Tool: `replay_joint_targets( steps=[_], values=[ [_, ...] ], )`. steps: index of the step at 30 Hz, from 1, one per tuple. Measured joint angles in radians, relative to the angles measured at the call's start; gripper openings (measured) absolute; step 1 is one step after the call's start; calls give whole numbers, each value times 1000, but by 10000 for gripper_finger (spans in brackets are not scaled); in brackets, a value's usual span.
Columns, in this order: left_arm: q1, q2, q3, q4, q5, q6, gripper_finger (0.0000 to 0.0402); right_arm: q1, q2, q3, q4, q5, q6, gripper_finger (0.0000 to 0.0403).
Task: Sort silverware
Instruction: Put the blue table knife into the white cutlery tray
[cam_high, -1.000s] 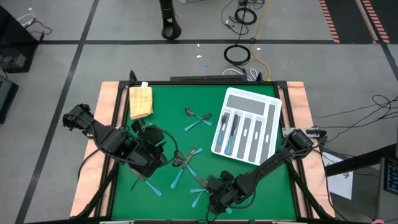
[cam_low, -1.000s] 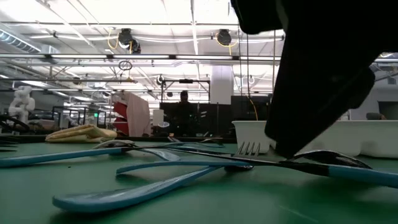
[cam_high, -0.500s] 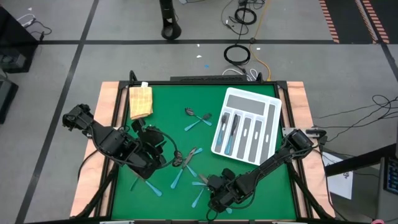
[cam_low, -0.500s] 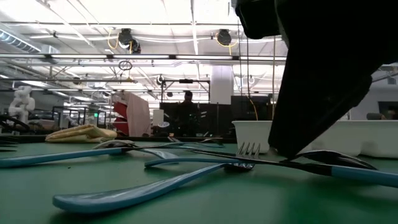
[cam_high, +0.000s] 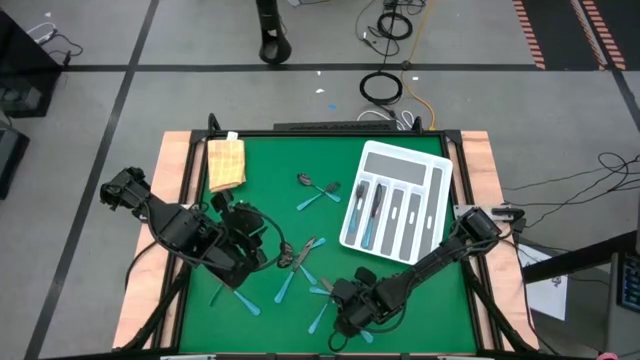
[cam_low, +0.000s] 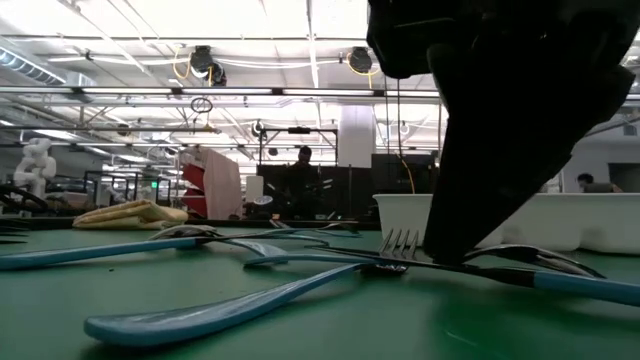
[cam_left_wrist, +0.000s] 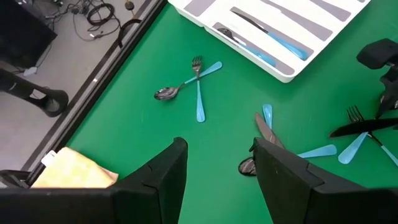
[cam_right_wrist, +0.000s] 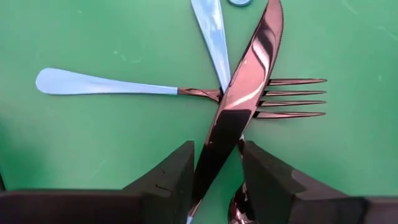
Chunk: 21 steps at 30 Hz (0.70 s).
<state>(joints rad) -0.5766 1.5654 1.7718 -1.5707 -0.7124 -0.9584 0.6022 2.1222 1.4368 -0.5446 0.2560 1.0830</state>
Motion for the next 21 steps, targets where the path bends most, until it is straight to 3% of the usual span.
replay_joint_targets(
  steps=[9, 16, 21],
  values=[
    [0, 0, 0, 0, -6, 5, 187, 1, 10, -1, 8, -31, 13, 106],
    [-2, 0, 0, 0, -15, 27, 187, 1, 9, -2, -8, -29, 16, 15],
    [-2, 0, 0, 0, -23, 27, 187, 0, -4, -3, -6, -46, 35, 6]
  ],
)
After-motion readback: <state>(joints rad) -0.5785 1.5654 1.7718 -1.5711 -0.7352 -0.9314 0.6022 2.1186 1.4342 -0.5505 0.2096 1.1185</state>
